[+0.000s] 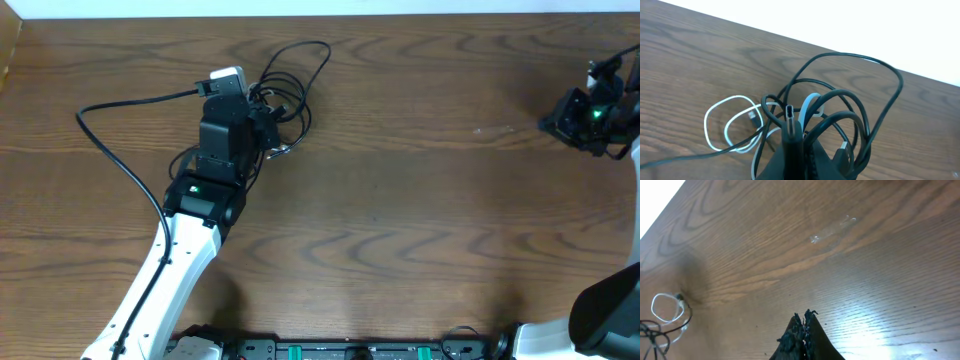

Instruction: Untangle cables

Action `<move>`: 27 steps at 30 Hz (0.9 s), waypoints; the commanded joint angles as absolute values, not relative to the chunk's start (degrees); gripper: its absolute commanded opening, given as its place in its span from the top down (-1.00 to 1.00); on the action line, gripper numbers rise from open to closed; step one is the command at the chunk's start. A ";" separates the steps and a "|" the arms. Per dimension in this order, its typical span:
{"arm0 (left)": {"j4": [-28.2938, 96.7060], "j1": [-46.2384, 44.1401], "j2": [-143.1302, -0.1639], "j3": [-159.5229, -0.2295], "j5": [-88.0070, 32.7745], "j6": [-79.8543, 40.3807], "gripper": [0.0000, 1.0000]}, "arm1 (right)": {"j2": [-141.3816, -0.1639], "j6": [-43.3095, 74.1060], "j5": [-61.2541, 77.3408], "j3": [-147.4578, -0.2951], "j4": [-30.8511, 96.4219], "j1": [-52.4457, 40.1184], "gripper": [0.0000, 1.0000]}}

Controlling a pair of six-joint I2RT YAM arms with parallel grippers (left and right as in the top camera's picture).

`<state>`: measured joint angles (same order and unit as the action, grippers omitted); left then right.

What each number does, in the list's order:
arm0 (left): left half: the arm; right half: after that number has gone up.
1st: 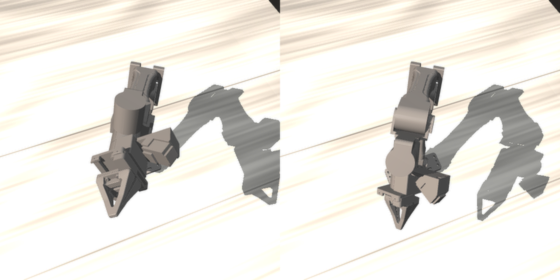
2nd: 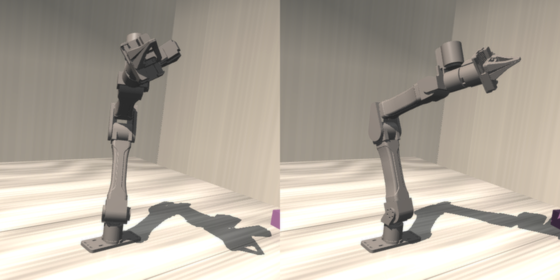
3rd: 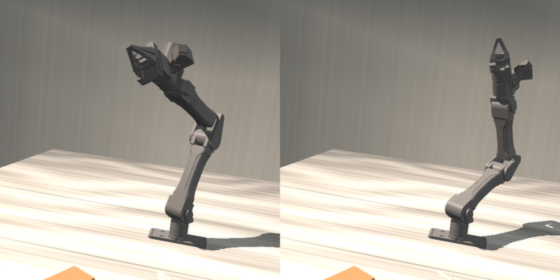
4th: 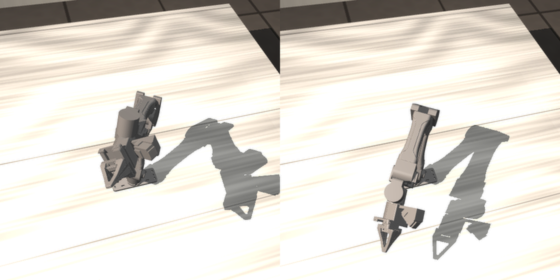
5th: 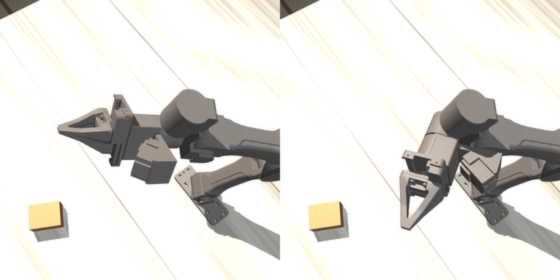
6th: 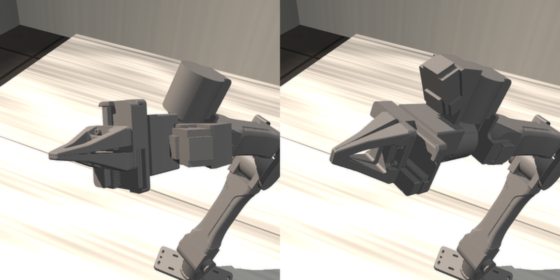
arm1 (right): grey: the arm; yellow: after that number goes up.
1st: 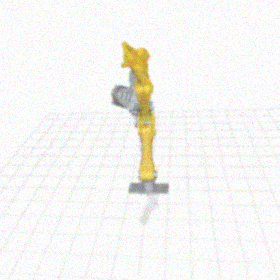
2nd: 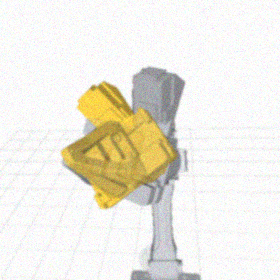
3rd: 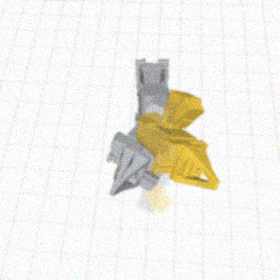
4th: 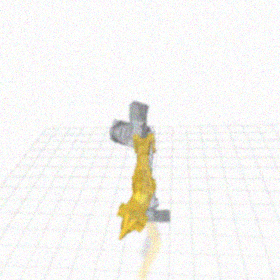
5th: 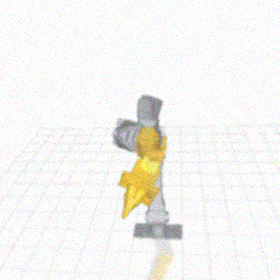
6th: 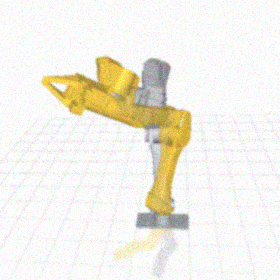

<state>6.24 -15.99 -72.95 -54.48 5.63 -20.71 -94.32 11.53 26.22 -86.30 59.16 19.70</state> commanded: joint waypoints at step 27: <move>4.62 -20.69 -72.88 -55.31 -22.98 -45.78 0.84 | -93.03 25.26 33.28 -87.20 40.42 -14.15 -0.25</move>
<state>5.28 -19.09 -72.97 -54.48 -21.61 -43.79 -94.32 20.38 37.60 -86.30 41.95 -12.01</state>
